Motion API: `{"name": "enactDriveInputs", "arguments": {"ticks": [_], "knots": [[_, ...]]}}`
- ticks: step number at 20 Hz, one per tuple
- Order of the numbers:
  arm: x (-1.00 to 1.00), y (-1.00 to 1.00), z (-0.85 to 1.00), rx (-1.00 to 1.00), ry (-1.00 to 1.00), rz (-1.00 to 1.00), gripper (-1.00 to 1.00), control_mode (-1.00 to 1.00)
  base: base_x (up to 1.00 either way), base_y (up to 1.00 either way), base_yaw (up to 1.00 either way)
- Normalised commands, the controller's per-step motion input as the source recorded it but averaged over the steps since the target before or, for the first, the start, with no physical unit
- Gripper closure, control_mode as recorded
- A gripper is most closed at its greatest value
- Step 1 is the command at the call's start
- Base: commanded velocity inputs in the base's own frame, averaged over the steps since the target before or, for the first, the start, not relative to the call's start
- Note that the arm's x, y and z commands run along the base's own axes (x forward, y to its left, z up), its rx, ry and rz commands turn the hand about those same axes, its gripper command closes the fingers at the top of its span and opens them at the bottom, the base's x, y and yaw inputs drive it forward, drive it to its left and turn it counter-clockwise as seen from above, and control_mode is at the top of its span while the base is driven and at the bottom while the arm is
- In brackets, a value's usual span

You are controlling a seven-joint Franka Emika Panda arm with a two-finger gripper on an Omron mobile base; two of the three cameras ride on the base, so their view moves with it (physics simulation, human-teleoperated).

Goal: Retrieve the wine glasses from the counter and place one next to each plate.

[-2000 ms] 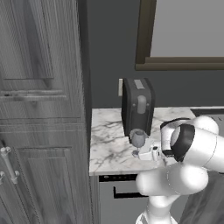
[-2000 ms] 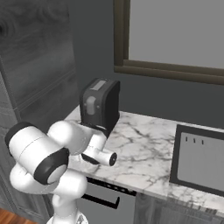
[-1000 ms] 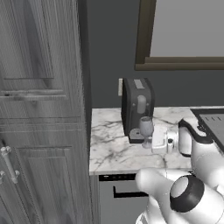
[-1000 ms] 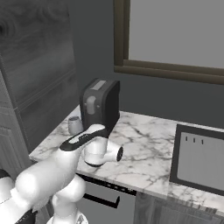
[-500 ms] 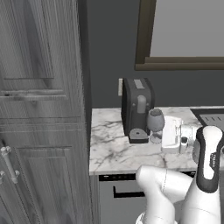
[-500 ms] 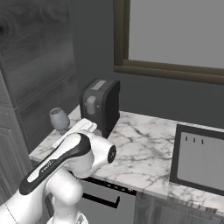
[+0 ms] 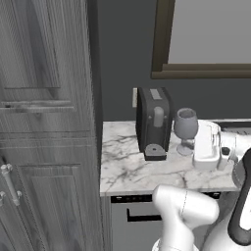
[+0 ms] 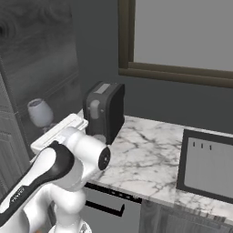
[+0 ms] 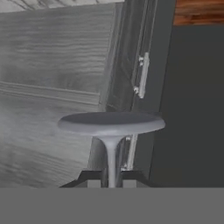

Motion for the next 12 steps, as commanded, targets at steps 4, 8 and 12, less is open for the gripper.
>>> {"name": "enactDriveInputs", "arguments": {"ticks": [4, 8, 12], "knots": [[-0.91, 0.0, 0.5, 0.02, -0.15, 0.18, 1.0, -1.0, 0.0, 0.0, 0.0], [-0.98, 0.0, 0.29, 0.0, -0.23, 0.11, 1.0, -1.0, 0.0, 0.0, 0.0], [-0.93, 0.02, 0.39, 0.0, -0.18, 0.07, 1.0, -1.0, 0.0, 0.0, 0.0]]}}
